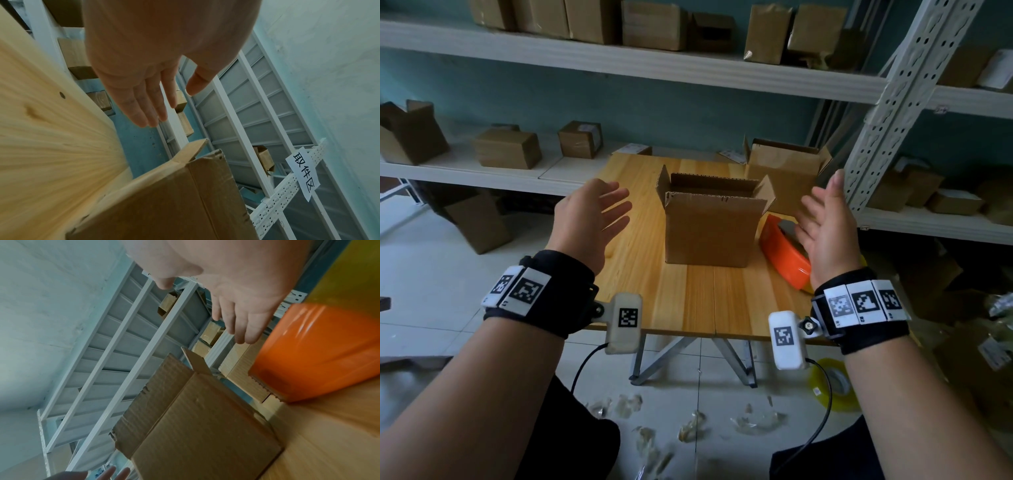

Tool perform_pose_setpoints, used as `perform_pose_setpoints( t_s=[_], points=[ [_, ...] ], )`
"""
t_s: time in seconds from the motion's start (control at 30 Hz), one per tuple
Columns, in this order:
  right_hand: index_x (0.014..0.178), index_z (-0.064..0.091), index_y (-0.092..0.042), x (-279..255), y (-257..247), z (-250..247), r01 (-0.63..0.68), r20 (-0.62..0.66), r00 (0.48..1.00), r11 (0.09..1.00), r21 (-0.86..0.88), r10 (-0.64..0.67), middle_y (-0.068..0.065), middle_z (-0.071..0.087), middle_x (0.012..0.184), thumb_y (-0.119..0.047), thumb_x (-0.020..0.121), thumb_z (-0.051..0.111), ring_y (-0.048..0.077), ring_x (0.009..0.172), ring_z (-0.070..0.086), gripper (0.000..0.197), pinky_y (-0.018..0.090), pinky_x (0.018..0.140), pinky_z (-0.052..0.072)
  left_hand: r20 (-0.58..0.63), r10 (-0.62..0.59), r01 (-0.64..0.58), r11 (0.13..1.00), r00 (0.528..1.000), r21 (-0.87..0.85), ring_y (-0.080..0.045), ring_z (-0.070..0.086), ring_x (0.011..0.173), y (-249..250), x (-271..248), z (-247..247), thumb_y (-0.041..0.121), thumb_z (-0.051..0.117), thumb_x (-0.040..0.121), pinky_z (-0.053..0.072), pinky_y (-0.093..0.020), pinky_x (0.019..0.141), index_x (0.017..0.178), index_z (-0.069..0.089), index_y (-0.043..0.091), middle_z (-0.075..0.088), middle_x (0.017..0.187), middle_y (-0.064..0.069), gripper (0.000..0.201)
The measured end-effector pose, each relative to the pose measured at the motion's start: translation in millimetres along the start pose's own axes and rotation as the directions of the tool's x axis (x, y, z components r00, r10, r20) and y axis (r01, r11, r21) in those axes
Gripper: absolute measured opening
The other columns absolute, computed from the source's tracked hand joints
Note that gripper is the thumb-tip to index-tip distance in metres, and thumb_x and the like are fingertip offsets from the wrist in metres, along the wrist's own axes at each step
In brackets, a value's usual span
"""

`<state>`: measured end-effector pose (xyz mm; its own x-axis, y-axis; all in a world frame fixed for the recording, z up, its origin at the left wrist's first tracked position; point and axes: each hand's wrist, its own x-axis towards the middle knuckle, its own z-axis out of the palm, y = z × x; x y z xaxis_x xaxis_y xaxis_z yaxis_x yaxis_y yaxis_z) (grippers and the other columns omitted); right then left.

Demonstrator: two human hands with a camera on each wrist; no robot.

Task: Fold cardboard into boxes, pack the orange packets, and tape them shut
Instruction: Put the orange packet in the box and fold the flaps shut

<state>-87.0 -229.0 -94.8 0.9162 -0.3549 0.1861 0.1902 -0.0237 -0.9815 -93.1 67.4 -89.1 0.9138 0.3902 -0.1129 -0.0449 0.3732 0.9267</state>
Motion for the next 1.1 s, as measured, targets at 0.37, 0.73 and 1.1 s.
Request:
perform_pose_setpoints(
  t_s=[0.37, 0.73, 1.1],
  points=[
    [0.149, 0.054, -0.026, 6.1, 5.3, 0.2, -0.023, -0.008, 1.000, 1.000, -0.014, 0.023, 0.003, 0.056, 0.153, -0.087, 0.086, 0.036, 0.022, 0.138, 0.056, 0.090, 0.044, 0.114, 0.046, 0.004, -0.037, 0.037, 0.999, 0.999, 0.031, -0.020, 0.077, 0.107, 0.4, -5.3, 5.4, 0.023, 0.056, 0.104, 0.061, -0.038, 0.096, 0.121, 0.071, 0.013, 0.079, 0.115, -0.004, 0.025],
    [0.123, 0.064, -0.041, -0.8, 7.2, 12.6, -0.055, 0.050, 0.997, 0.998, -0.030, 0.056, 0.001, 0.062, 0.147, -0.100, 0.074, 0.038, 0.022, 0.134, 0.058, 0.082, 0.051, 0.116, 0.044, 0.022, -0.069, 0.067, 0.994, 0.997, 0.087, -0.020, 0.074, 0.111, -8.2, -10.5, 18.5, 0.023, 0.056, 0.104, 0.059, -0.039, 0.099, 0.121, 0.071, 0.013, 0.077, 0.119, -0.004, 0.024],
    [0.141, 0.057, -0.034, -22.5, 3.8, 48.6, -0.072, 0.202, 0.974, 0.986, -0.153, 0.103, 0.003, 0.062, 0.146, -0.111, 0.057, 0.029, 0.024, 0.134, 0.058, 0.117, 0.056, 0.115, 0.045, 0.049, -0.112, 0.110, 0.993, 0.993, 0.048, -0.020, 0.070, 0.111, -22.5, -17.9, 49.9, 0.027, 0.053, 0.107, 0.057, -0.035, 0.095, 0.121, 0.068, 0.016, 0.073, 0.119, -0.004, 0.024]
  ],
)
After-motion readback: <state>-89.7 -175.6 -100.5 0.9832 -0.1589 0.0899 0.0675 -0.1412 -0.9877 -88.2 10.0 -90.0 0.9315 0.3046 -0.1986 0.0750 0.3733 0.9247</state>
